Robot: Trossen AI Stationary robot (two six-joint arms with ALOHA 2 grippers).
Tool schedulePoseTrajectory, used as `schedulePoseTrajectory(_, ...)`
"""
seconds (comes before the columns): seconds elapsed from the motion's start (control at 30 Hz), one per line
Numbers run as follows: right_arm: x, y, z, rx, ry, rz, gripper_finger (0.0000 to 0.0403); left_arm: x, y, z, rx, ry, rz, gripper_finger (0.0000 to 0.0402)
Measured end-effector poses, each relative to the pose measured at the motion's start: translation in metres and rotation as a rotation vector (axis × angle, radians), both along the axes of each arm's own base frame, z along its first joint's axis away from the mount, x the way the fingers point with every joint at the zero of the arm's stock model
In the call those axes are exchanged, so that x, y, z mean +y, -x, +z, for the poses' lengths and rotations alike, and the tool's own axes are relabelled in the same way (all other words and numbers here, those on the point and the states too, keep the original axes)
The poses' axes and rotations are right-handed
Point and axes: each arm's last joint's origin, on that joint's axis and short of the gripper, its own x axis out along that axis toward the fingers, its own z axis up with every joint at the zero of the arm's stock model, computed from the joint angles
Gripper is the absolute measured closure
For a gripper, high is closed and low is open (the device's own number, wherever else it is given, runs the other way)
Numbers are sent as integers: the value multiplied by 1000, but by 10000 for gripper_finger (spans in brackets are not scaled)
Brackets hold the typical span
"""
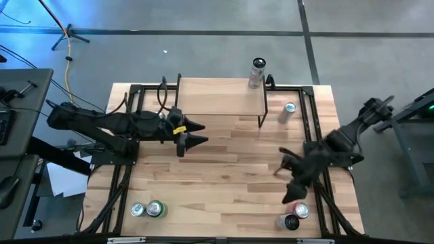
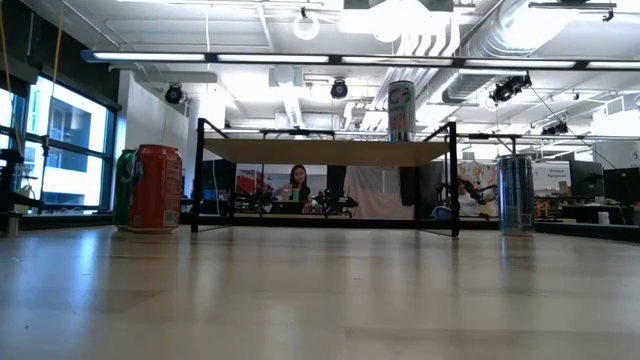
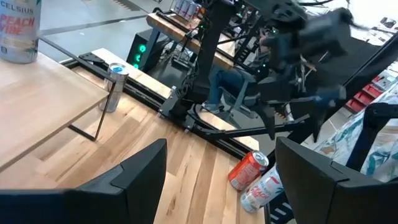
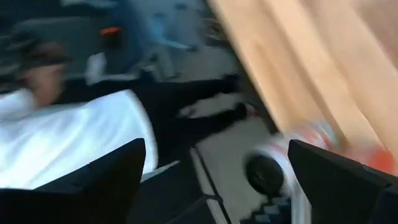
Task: Place canned beverage on shelf
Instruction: Put the white pink soda can on the shelf aligned with the other white pink soda can
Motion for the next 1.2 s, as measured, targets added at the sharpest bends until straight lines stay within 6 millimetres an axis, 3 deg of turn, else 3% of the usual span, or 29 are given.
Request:
schedulePoseTrajectory(0.13,24,8,3,212,84,-111,22,0,1,1,1,-46,-6,142)
schedulePoseTrajectory(0.43,69,-10,-3,536,223,-221,22,2,7,5,-3,-125,-20,142)
schedulePoseTrajectory(0.8,111,-38,-34,646,238,-163,22,2,9,7,-11,-124,-29,142)
schedulePoseTrajectory(1.2,123,-47,-63,713,335,-123,22,2,9,7,-11,-124,-29,142)
